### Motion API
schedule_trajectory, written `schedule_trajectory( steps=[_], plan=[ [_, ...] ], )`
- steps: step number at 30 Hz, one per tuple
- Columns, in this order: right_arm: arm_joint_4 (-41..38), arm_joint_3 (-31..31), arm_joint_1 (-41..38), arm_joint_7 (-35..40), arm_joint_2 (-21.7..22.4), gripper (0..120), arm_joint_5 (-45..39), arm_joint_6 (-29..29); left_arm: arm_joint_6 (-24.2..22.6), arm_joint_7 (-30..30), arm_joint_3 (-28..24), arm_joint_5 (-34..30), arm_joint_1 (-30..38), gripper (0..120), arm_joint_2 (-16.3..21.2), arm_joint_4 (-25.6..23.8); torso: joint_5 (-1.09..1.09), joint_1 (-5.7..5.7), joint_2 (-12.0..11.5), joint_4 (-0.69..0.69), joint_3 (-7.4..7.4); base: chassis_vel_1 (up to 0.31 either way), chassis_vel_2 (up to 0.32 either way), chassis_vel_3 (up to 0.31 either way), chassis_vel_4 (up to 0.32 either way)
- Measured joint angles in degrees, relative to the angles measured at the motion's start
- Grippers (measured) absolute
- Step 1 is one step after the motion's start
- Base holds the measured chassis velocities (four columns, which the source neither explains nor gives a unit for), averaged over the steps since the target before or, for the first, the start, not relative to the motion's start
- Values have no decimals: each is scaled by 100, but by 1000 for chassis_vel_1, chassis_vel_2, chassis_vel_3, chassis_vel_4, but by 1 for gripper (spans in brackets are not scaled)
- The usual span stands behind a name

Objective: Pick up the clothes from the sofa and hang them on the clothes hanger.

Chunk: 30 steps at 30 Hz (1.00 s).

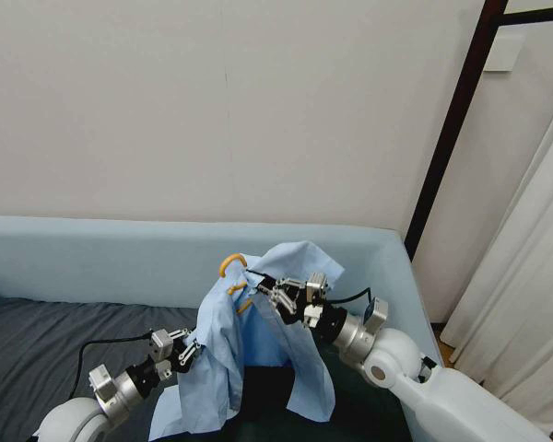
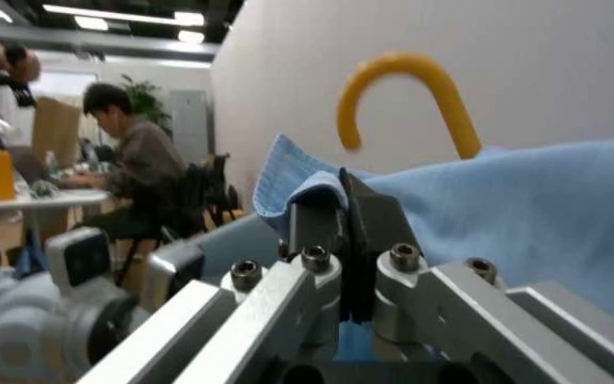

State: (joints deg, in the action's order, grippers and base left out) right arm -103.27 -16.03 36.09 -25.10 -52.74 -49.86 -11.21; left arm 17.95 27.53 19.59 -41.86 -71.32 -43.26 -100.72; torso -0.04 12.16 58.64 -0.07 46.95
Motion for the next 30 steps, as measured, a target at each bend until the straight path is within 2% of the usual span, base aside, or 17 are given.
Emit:
schedule_trajectory(
  steps=[6, 9, 11, 13, 15, 16, 18, 20, 22, 24, 27, 28, 30],
  plan=[
    [143, -1, 141, 513, -51, 0, 493, 12, 35, 71, 40, -1, -48, 7, 64, -26, 0, 0, 0, 0, 0, 0, 0, 0, 0],
    [76, -10, 212, 919, -87, 12, 554, 85, 36, 176, 53, 16, -62, 7, 111, -15, 0, 0, 0, 0, 0, 0, 0, 0, 0],
    [7, -9, 241, 953, -85, 15, 475, 103, 36, 202, 55, 18, -58, 7, 128, -3, 0, 0, 0, 0, 0, 0, 0, 0, 0],
    [-163, 4, 333, 719, -27, 25, 188, 90, 30, 250, 62, 12, -24, 7, 169, 32, 0, 0, 0, 1, 0, 0, 0, 0, 0],
    [-273, 56, 427, 70, 74, 33, -97, 29, 4, 355, 79, -40, 32, 7, 206, 73, 0, 0, 0, -1, 0, 0, 0, 0, 0],
    [-273, 56, 427, 70, 74, 33, -97, 29, 4, 355, 79, -40, 32, 7, 206, 73, 0, 0, 0, -1, 0, 0, 0, 0, 0],
    [-345, 150, 493, -649, 157, 41, -316, -12, -39, 538, 98, -93, 77, 7, 236, 124, 0, 0, 0, -2, 0, 0, 0, 0, 0],
    [-443, 258, 508, -918, 169, 50, -546, -32, -64, 811, 109, -103, 99, 7, 257, 184, 1, 0, 0, -2, 0, 0, 0, 0, 0],
    [-583, 393, 500, -786, 124, 60, -913, -44, -80, 1126, 123, -101, 109, 7, 270, 255, 0, 0, 0, 0, 0, 0, 0, 0, 0],
    [-642, 456, 480, -667, 105, 64, -1092, -53, -83, 1275, 128, -95, 114, 7, 278, 285, 0, 0, 0, 0, 0, 0, 0, 0, 0],
    [-768, 626, 424, -250, 90, 77, -1377, -83, -166, 1854, 168, -98, 160, 7, 321, 382, 0, 0, 0, 1, 0, 0, 0, 0, 0],
    [-768, 626, 424, -250, 90, 77, -1377, -83, -166, 1854, 168, -98, 160, 7, 321, 382, 0, 0, 0, 1, 0, 0, 0, 0, 0],
    [-846, 718, 407, 124, 114, 86, -1483, -87, -243, 2330, 205, -104, 240, 7, 348, 482, 0, 0, 0, 0, 0, 0, 0, 0, 0]
  ],
)
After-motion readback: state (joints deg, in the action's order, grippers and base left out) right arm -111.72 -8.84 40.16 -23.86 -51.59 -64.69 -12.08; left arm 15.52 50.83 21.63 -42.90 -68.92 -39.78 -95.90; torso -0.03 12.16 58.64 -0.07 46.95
